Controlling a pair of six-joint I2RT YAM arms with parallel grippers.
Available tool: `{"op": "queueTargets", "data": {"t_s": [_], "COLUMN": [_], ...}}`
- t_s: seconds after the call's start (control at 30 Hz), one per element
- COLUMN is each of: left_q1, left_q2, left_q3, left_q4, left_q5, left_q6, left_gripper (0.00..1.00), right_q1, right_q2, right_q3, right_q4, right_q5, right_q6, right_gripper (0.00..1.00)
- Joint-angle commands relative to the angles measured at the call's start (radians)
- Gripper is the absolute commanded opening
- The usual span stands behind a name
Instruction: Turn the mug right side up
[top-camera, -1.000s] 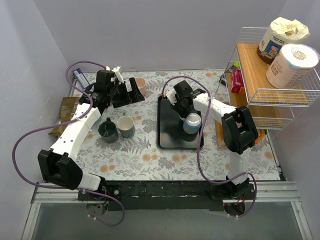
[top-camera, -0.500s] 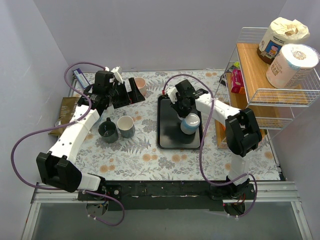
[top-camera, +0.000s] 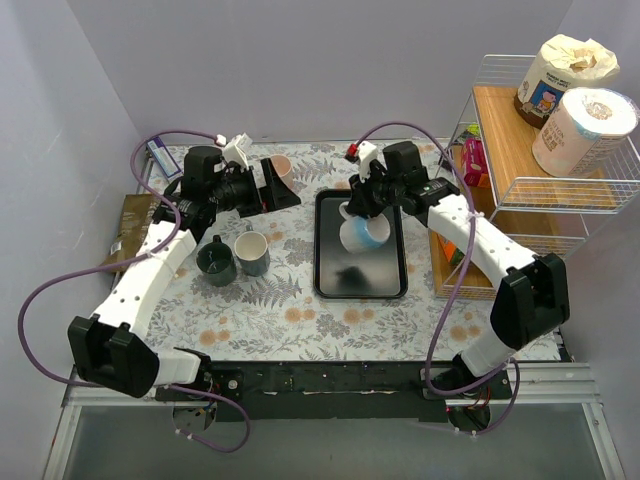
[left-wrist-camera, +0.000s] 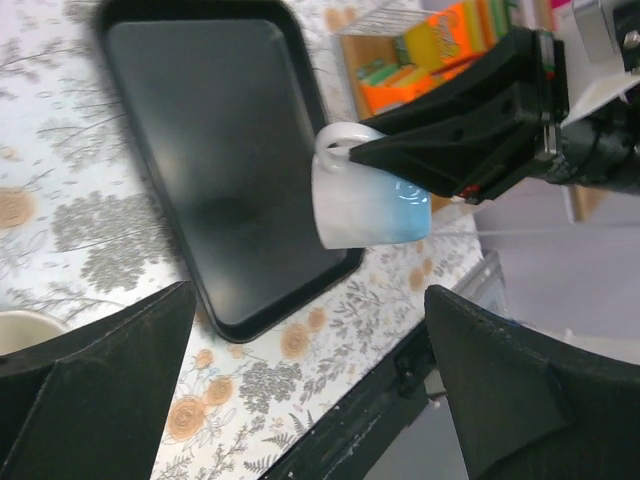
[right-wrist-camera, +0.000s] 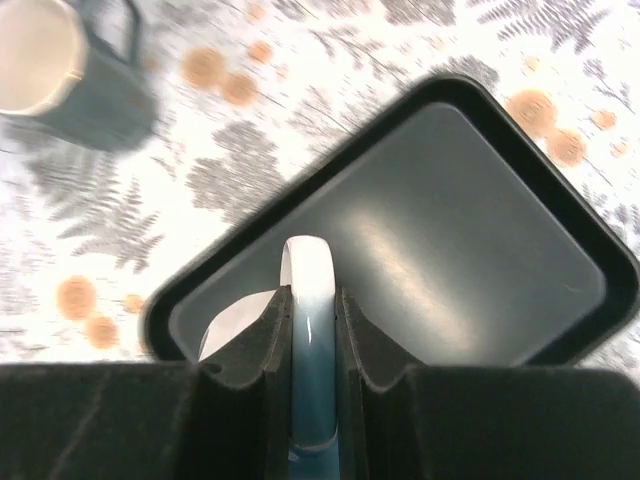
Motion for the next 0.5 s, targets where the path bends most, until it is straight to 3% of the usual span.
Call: {"op": "queueTargets", "data": {"t_s": [0.0,0.13,0.23,0.47], "left_q1": [-0.002,-0.024,-0.053,-0.131], "left_q2": [-0.107,-0.150,-0.162,-0.133], "left_q3": [-0.063,-0.126,-0.143,-0.150], "left_q4": [0.180,0.354,0.395,0.441], "left_q5": [0.217,0.368,0.369,0.409], "left_q6": [-0.019,-0.052,-0.055,-0.034], "left_gripper": [0.98,0.92,0.89,0.79], "right_q1": [-0.002,-0.002,-0.002,0.004], "right_q2": [-0.136,-0.217,-0.275,-0.348], "right_q3": [-0.023,-0.123,-0.175,-0.233], "right_q4": [0.174,0.408,0.564,0.696], "right_q5": [-0.267,-0.435,-0.512,-0.588], "right_q6": [0.215,0.440,0.606,0.745], "right_gripper": [0.01,0.01,0.01,0.01]}}
